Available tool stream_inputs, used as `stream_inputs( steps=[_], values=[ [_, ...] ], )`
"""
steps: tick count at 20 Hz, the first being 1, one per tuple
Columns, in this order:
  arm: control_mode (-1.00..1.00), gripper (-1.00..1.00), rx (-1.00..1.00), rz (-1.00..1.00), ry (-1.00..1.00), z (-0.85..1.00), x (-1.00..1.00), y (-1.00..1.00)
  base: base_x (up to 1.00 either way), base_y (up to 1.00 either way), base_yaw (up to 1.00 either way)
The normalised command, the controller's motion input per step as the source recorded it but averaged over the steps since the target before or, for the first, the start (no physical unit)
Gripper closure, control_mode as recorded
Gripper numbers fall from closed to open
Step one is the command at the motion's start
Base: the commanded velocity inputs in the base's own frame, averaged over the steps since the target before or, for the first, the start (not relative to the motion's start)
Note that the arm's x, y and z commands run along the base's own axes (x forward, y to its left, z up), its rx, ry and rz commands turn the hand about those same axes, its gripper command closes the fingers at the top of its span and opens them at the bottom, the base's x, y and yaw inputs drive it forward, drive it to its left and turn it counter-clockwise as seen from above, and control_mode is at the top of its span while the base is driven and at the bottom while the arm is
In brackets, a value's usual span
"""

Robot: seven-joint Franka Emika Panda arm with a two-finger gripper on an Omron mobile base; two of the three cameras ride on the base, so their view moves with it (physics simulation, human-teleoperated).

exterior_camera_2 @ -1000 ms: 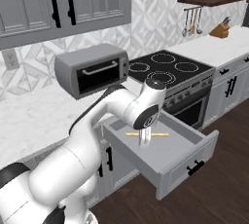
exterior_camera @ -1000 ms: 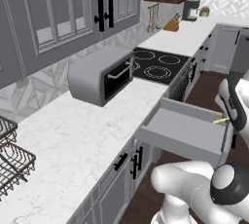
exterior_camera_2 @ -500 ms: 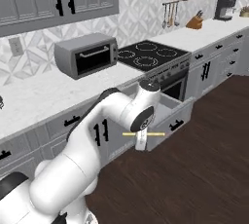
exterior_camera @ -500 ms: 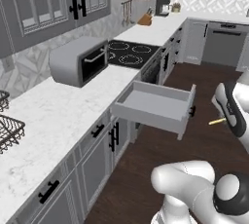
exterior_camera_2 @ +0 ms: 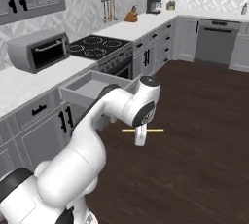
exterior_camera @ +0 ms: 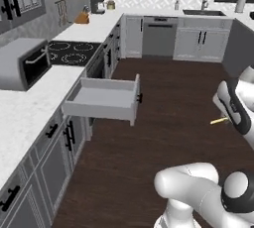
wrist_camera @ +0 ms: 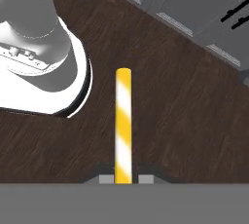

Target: Take a straw from the drawer in front and place it inside the glass cup on the dining counter.

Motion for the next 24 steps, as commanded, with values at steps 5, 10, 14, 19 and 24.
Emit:
stream_inputs(
  steps=[5, 10, 14, 19, 24],
  values=[
    [1.00, 1.00, 0.00, 0.00, 0.00, 0.00, 0.00, 0.00, -0.79, -0.19, -0.44],
    [1.00, 1.00, 0.00, 0.00, 0.00, 0.00, 0.00, 0.00, -0.26, -0.52, -0.36],
    [1.00, 1.00, 0.00, 0.00, 0.00, 0.00, 0.00, 0.00, 0.01, -0.60, -0.35],
    [1.00, 1.00, 0.00, 0.00, 0.00, 0.00, 0.00, 0.00, 0.40, -0.77, -0.27],
    [1.00, 1.00, 0.00, 0.00, 0.00, 0.00, 0.00, 0.00, 0.88, -0.59, -0.21]
  ],
)
